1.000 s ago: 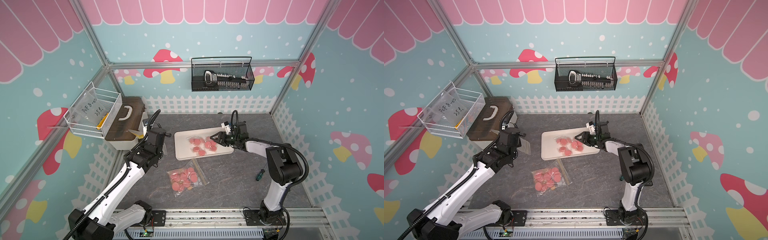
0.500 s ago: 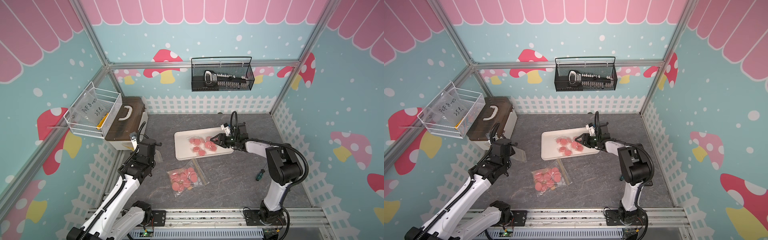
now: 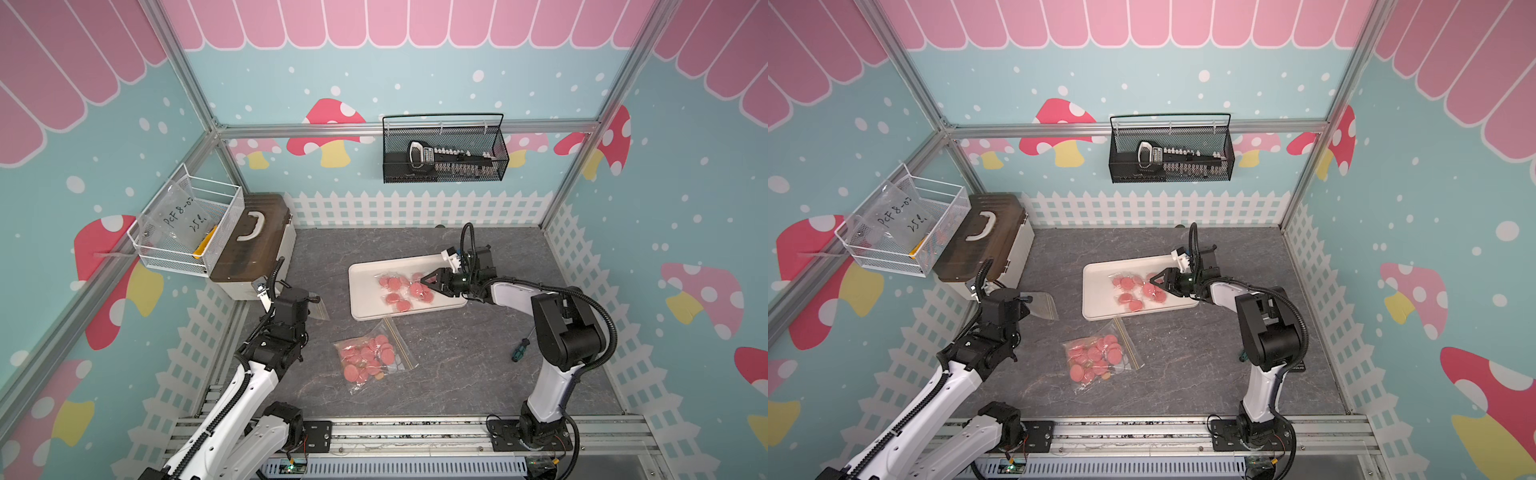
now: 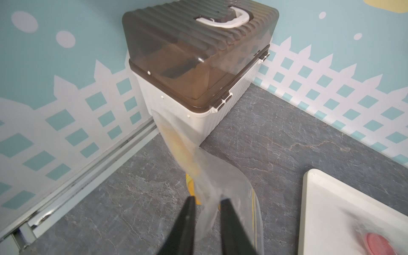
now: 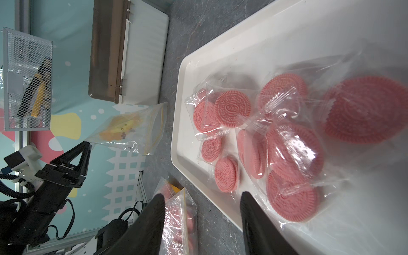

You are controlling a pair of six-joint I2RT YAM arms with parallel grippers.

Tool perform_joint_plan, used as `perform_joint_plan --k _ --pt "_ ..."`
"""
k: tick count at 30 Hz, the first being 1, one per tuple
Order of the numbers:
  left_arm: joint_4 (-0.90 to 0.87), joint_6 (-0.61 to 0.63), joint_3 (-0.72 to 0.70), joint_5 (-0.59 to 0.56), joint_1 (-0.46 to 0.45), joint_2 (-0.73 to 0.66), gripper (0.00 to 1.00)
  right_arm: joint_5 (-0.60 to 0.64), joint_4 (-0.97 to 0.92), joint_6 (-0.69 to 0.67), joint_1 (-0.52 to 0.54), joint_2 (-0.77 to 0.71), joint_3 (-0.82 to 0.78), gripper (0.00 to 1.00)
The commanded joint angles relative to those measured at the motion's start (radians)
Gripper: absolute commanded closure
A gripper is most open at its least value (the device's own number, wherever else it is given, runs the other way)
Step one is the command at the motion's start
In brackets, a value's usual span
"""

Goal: Pour cookies out of the ziploc bag
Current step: Place the ziploc bag at the center of the board.

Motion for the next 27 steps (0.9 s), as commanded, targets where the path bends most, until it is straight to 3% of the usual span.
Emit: perform_joint_plan --k 1,3,6,9,15,27 --pt "-0.056 -0.073 -0.006 0.017 0.007 -0.031 0.59 -0.014 -0.018 -0.02 0.005 -0.031 -0.001 0.45" --pt "-0.09 -0.087 -0.005 0.014 0.006 -0.053 0.48 -0.015 -0.019 -0.022 0.005 -0.03 -0.001 0.45" --pt "-0.129 -0.088 0.004 0.011 0.006 -0.073 0.43 -0.016 -0.021 -0.023 0.005 -0.024 0.002 0.45" --pt "-0.16 -0.088 0.017 0.008 0.007 -0.069 0.32 -0.018 -0.02 -0.022 0.005 -0.017 0.005 0.45" --pt "-0.175 -0.076 0.056 0.056 0.006 -0.025 0.29 -0.018 -0.077 -0.061 0.006 -0.031 0.012 0.45" --pt "-0.21 -0.022 0.179 0.331 -0.007 0.144 0.23 0.0 -0.246 -0.243 0.061 -0.102 -0.06 0.45"
